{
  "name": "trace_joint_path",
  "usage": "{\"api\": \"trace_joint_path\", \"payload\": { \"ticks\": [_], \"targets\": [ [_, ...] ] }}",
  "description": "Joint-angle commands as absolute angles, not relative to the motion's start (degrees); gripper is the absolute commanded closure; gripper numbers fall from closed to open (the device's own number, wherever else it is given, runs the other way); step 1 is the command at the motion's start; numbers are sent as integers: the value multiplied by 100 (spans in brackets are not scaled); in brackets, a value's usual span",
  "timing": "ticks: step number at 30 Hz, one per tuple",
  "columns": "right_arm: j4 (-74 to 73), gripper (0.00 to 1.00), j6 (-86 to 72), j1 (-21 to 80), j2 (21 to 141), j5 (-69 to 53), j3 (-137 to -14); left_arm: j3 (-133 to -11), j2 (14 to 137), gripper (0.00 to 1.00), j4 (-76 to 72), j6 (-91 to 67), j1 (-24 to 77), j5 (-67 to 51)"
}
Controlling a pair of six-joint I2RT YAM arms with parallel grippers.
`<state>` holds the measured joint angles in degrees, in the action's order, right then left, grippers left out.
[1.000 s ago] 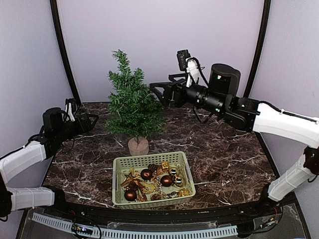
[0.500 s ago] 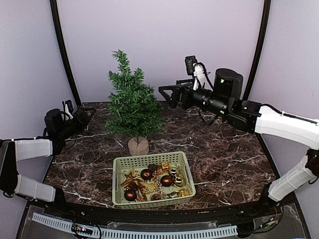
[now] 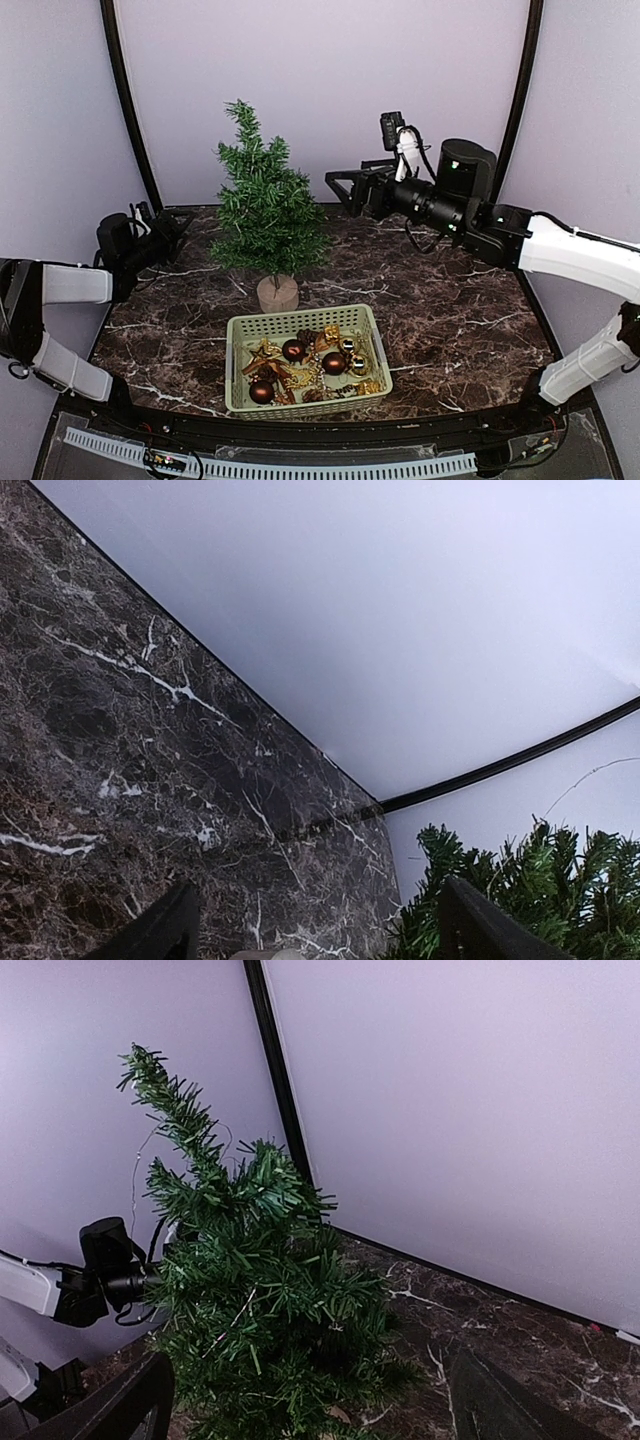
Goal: Decorate the small christmas tree
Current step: Wrap the side of the string light in the gap of the branches.
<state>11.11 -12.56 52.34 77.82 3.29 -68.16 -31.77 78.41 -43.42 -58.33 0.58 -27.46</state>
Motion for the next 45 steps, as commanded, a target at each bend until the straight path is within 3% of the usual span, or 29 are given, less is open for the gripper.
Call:
{"api": "trace_joint_path", "payload": {
  "ticks": [1, 2, 6, 11, 27, 32, 42, 45],
  "targets": [
    [1301, 2, -1242, 5204, 7615, 431, -6759, -3320, 7796, 22, -4157, -5512, 35, -2766],
    [1301, 2, -1233, 5203, 7623, 431, -6759, -3289, 7792, 27, -4148, -5503, 35, -2847],
    [1309, 2, -1230, 5203, 7635, 377, -6752, -3140, 7666, 30, -4044, -5413, 35, -2969],
    [1308, 2, -1240, 5203, 7642, 329, -6742, -2990, 7362, 22, -3753, -5235, 31, -3030],
    [1292, 2, -1274, 5203, 7614, 176, -6711, -2580, 7192, 17, -3697, -5007, 18, -3039],
    [1292, 3, -1274, 5203, 7614, 146, -6697, -2419, 7108, 30, -4174, -4712, 18, -3435],
    [1340, 2, -1266, 5203, 7655, 97, -6732, -2476, 7048, 58, -3751, -3980, 18, -3974],
    [1345, 3, -1266, 5204, 7666, 84, -6732, -2498, 6959, 61, -3640, -3831, 18, -3948]
  ]
}}
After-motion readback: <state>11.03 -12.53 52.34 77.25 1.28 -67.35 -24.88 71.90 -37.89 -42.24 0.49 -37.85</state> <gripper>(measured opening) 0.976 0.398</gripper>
